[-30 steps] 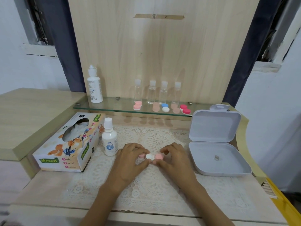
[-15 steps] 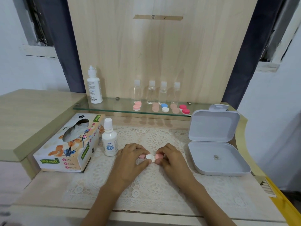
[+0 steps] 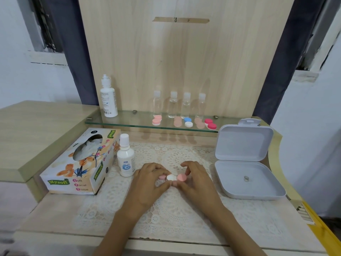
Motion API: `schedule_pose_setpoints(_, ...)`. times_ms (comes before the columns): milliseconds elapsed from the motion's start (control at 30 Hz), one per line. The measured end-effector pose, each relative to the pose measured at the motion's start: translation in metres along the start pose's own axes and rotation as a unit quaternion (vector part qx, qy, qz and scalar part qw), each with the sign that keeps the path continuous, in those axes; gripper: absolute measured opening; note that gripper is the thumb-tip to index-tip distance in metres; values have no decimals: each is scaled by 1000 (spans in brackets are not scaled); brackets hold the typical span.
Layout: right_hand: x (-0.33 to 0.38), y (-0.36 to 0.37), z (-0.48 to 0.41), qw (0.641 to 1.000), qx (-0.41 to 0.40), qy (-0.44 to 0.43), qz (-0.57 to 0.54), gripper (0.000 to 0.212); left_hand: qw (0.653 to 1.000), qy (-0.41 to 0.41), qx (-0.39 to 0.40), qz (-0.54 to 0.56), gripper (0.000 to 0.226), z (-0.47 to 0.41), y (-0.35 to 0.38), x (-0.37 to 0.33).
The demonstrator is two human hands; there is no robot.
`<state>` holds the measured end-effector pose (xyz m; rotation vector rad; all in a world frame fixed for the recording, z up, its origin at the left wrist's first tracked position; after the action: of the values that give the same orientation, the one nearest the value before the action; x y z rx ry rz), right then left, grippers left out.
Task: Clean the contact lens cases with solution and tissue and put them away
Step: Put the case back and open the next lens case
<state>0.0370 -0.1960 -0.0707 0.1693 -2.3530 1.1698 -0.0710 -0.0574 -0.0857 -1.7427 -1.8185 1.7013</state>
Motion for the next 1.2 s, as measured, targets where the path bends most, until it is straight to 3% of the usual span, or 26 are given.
schedule_pose_setpoints(100,-4,2,2,1000,-2,-6,-14,43,1000,-4,6,-1,49,0,0,0)
schedule_pose_setpoints(233,-1,1,3,1000,-4,-20,-4,53,1000,-3,4,4,48,1,0,0)
schedule_pose_setpoints(433,-1,-3,1,1000,-6,11,-5,47,1000,1,6,-3,48,1,-1,0)
schedule_pose_setpoints(600,5,-3,4,999,-7,-28,35,52,1000,-3,7,1,49,1,0,0)
schedule_pose_setpoints(900,4,-5,3,1000,3,-7,23,44,1000,-1,3,7,46,2,0,0)
schedule_pose_setpoints(1067,2,-5,4,999,-43,9,-4,36,1000,3,2,-5,50,2,0,-1)
schedule_pose_setpoints(1200,-5,-4,3,995,-81,37,45,26,1000,4,4,-12,51,3,-1,-3)
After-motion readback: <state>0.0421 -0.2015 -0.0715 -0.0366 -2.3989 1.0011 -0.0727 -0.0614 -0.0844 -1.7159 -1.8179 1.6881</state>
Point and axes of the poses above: each hand's wrist, its own z-axis away from the middle knuckle, its own y-axis out of the palm, x = y × z, the point moved 1 cm from there along -z, towards the middle knuckle, and after that the axes turned 13 degrees about -y, right-handed, at the moved point
